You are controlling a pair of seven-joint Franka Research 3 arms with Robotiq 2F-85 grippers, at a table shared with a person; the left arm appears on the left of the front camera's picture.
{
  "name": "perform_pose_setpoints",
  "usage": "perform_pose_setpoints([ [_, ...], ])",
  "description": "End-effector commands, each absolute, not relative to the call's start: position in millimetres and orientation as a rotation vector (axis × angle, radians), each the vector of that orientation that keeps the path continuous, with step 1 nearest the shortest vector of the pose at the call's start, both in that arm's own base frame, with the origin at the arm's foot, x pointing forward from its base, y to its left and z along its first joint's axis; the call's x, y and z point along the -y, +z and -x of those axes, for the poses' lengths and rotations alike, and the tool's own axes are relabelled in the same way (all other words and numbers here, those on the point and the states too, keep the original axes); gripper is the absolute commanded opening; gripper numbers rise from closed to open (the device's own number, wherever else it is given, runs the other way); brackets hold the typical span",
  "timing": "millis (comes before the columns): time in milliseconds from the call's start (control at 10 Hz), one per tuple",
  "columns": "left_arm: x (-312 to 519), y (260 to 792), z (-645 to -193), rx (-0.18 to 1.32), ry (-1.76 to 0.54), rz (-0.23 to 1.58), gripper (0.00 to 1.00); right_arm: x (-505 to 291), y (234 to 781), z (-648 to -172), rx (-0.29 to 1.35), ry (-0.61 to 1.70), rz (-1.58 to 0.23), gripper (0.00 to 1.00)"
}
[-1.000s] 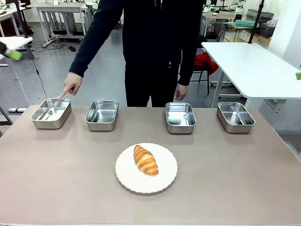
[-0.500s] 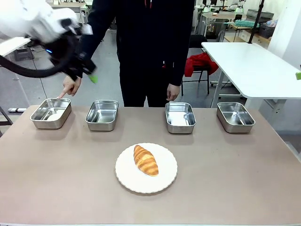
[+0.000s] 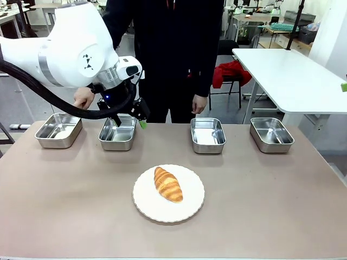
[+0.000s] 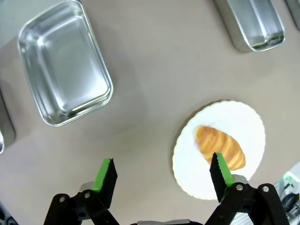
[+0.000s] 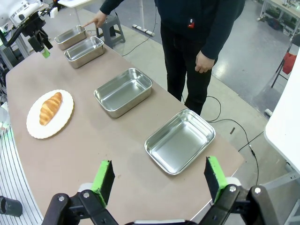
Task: Place the bread in the container.
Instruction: Place the Butter Roll into the Airtight Container indicated by the human.
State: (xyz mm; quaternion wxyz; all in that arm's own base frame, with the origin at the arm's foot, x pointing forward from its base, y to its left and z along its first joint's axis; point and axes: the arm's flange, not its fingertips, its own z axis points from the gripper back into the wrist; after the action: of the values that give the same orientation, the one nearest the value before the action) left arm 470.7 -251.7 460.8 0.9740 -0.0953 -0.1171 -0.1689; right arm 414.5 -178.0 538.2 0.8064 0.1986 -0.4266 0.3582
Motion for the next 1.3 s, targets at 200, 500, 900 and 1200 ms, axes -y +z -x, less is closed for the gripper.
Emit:
perform_pose_setpoints([
  [200, 247, 458, -478, 0.237, -0.308, 0.196, 1.0, 177, 539, -414, 0.917, 0.767, -0.428, 1.0],
  [500, 281, 451, -441, 0.177, -0.186, 0.172, 1.0, 177, 539, -414, 0.917, 0.767, -0.428, 1.0],
  [900, 352, 423, -372, 0.075, 0.054, 0.15, 1.0, 177, 539, -414, 0.917, 0.767, -0.428, 1.0],
  [1200, 378, 396, -364, 0.012, 0.286, 0.208, 1.0, 177, 539, -414, 0.917, 0.767, -0.428, 1.0],
])
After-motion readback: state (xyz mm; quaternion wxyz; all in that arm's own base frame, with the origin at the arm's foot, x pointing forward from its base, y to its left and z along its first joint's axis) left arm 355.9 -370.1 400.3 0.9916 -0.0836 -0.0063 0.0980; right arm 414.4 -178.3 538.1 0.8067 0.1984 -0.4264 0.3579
